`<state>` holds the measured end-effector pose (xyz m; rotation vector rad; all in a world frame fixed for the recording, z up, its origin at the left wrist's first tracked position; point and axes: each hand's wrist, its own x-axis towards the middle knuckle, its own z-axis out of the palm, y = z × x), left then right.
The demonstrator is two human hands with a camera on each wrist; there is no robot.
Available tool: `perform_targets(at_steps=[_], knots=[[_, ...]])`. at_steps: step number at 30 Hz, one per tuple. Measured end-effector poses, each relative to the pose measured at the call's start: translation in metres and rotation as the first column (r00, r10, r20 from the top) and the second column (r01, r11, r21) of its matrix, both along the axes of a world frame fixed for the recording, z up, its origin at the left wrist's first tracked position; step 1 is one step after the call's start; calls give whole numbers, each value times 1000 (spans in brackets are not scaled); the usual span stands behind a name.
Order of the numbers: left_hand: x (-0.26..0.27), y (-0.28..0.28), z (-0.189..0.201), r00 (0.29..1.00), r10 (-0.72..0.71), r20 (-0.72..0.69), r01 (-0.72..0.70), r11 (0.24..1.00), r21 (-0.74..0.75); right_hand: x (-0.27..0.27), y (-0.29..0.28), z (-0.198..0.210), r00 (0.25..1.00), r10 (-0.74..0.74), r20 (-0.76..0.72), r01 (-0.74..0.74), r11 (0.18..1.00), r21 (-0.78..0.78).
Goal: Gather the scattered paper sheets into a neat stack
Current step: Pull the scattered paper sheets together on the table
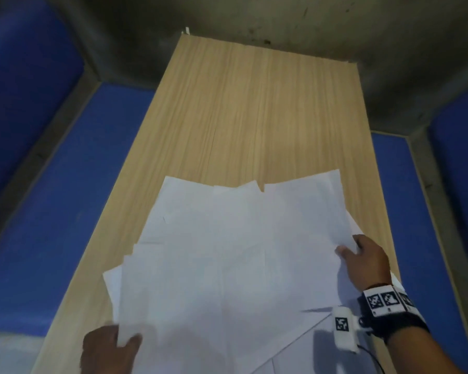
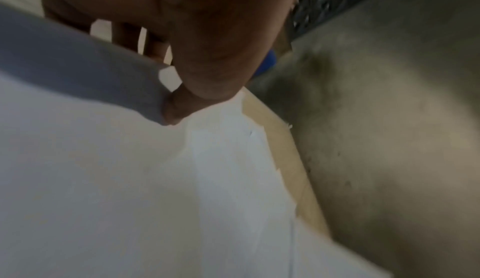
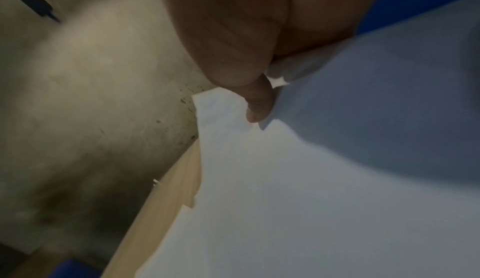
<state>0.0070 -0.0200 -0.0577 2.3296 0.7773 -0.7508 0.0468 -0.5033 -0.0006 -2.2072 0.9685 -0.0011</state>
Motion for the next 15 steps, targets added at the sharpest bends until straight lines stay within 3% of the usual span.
perform_targets(at_steps=[3, 7, 11, 15], knots=[[-11, -3, -16, 998, -11, -58, 21, 985, 173, -22, -11, 15, 996, -21, 86, 22, 1000, -4], [-16, -7, -16, 998, -4, 55, -2, 994, 110, -65, -23, 33, 978, -132, 162, 117, 988, 98], [-18, -10, -7, 993, 87, 80, -92, 994, 66, -121, -22, 19, 981, -184, 67, 160, 951, 266], [-24, -3, -3, 969, 218, 115, -221, 975, 13, -159, 17, -1, 965, -253, -71, 260, 878, 403]])
